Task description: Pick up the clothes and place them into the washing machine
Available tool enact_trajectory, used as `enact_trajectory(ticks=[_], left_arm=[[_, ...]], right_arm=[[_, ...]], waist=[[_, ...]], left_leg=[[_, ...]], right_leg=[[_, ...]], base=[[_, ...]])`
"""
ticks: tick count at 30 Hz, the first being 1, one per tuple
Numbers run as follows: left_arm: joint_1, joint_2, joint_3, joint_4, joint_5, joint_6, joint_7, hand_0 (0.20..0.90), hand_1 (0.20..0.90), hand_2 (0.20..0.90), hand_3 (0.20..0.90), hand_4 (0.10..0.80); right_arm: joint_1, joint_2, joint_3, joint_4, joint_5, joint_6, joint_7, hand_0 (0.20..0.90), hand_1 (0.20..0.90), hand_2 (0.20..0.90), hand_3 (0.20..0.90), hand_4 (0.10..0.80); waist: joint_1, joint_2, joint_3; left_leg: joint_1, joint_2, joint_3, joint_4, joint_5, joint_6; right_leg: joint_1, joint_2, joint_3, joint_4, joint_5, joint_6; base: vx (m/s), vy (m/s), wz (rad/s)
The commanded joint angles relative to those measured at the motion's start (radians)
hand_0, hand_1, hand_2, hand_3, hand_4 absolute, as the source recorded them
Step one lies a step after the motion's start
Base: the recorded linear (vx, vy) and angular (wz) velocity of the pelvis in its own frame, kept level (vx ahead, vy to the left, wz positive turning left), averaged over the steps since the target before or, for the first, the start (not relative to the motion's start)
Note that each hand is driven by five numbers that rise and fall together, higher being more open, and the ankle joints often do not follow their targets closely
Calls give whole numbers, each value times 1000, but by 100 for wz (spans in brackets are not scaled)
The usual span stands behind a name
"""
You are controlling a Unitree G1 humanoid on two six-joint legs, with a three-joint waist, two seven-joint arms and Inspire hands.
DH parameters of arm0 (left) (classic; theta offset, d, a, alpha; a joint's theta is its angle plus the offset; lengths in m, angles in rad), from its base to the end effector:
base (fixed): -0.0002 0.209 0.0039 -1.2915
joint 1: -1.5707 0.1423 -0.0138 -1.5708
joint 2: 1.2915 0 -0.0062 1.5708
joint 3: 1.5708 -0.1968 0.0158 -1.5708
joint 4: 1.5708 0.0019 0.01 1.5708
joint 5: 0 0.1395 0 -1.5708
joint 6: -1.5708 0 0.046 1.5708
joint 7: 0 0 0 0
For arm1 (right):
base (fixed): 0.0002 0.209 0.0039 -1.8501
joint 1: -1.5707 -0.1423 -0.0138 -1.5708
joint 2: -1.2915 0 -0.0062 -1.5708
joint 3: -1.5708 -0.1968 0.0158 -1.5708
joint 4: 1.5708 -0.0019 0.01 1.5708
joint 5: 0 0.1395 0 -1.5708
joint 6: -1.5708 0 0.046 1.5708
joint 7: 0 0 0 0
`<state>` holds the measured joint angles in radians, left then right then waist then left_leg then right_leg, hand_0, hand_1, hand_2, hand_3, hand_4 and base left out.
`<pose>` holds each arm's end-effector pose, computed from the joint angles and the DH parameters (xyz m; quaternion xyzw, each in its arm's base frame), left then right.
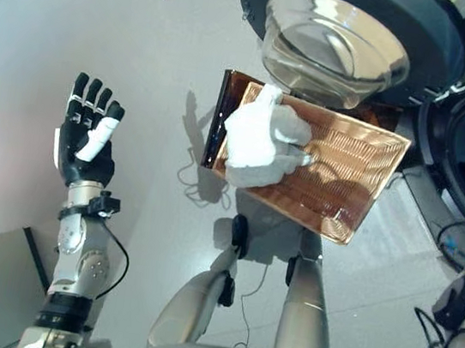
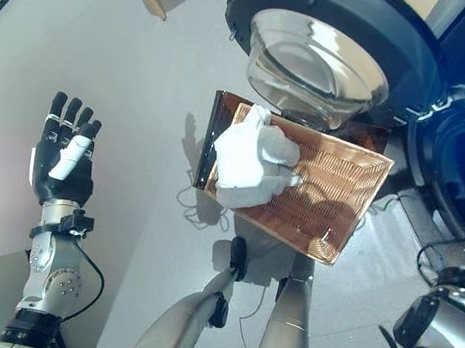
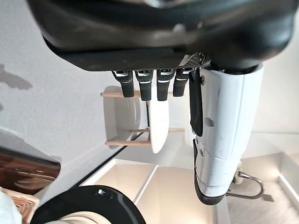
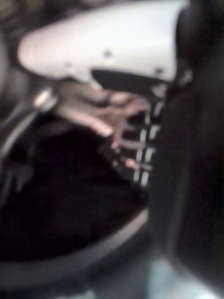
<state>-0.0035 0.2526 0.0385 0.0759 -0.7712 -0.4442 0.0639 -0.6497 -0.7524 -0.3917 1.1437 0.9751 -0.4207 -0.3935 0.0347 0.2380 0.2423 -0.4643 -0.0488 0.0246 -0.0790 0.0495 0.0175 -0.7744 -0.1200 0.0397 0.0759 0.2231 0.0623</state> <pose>0.2006 0.2204 0.0431 -0.2490 -0.1832 0.1203 0.9434 0.2533 -0.3992 0.1159 0.2778 -0.1532 -0.5706 0.7575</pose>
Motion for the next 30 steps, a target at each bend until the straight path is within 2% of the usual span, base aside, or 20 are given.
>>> enact_trajectory(ticks=[1, 6, 8, 9, 14, 16, 24, 26, 30], left_arm=[[24, 46, 96, -56, -4, -112, -13, 900, 900, 900, 900, 800], [10, 46, 104, -35, 5, -114, -19, 900, 900, 900, 900, 800], [11, 47, 105, -36, 5, -114, -19, 900, 900, 900, 900, 800], [7, 43, 115, -23, 13, -114, -12, 900, 900, 900, 900, 800], [3, 34, 124, 10, 16, -114, -12, 900, 900, 900, 900, 800], [-5, 31, 122, 28, 38, -108, -5, 900, 900, 900, 900, 800], [0, 3, 118, 43, 79, -90, -3, 900, 900, 900, 900, 800], [-2, 2, 119, 43, 85, -90, 1, 900, 900, 900, 900, 800], [-2, -12, 130, 45, 93, -87, 13, 900, 900, 900, 900, 800]], right_arm=[[74, -40, 47, -18, -78, -20, 32, 900, 900, 900, 900, 800], [92, 46, 97, 19, -136, 12, 63, 900, 900, 900, 900, 800], [93, 48, 96, 17, -137, 13, 62, 900, 900, 900, 900, 800], [115, 82, 124, -8, -183, 20, 66, 900, 900, 900, 900, 800], [151, 118, 181, -55, -300, 44, 59, 900, 900, 900, 900, 800], [194, 151, 247, -143, -422, 58, 52, 900, 900, 900, 900, 800], [325, 214, 351, -392, -709, 91, 46, 900, 900, 900, 900, 800], [328, 222, 352, -404, -724, 93, 40, 900, 900, 900, 900, 800], [369, 295, 408, -504, -751, 86, 79, 900, 900, 900, 900, 800]], waist=[[4, 7, -75], [4, -15, -85], [4, -16, -84], [2, -30, -90], [-2, -52, -92], [-7, -70, -92], [-13, -113, -104], [-15, -119, -106], [-14, -136, -112]], left_leg=[[2, -4, -33, -8, -27, -95], [33, -6, -36, -8, -31, -89], [35, -6, -36, -8, -31, -89], [46, -5, -36, -8, -32, -86], [67, -1, -36, -8, -32, -83], [82, 5, -38, -8, -29, -82], [121, 13, -59, -8, -23, -79], [120, 12, -62, -8, -18, -79], [136, 19, -67, -8, -16, -79]], right_leg=[[1, -12, -62, 112, -139, 31], [54, -15, -68, 87, -134, 33], [57, -15, -68, 86, -134, 33], [82, -15, -70, 72, -129, 34], [124, -11, -73, 48, -124, 35], [152, -7, -80, 38, -121, 36], [222, -2, -103, 11, -118, 36], [228, -3, -105, 3, -112, 36], [255, 3, -118, -12, -111, 36]], base=[[10, -6, 3], [-8, 2, 4], [0, 0, 0], [0, 0, 0], [-4, -18, 1], [22, -50, 2], [16, -40, 8], [5, -27, 8], [-1, -25, 6]])
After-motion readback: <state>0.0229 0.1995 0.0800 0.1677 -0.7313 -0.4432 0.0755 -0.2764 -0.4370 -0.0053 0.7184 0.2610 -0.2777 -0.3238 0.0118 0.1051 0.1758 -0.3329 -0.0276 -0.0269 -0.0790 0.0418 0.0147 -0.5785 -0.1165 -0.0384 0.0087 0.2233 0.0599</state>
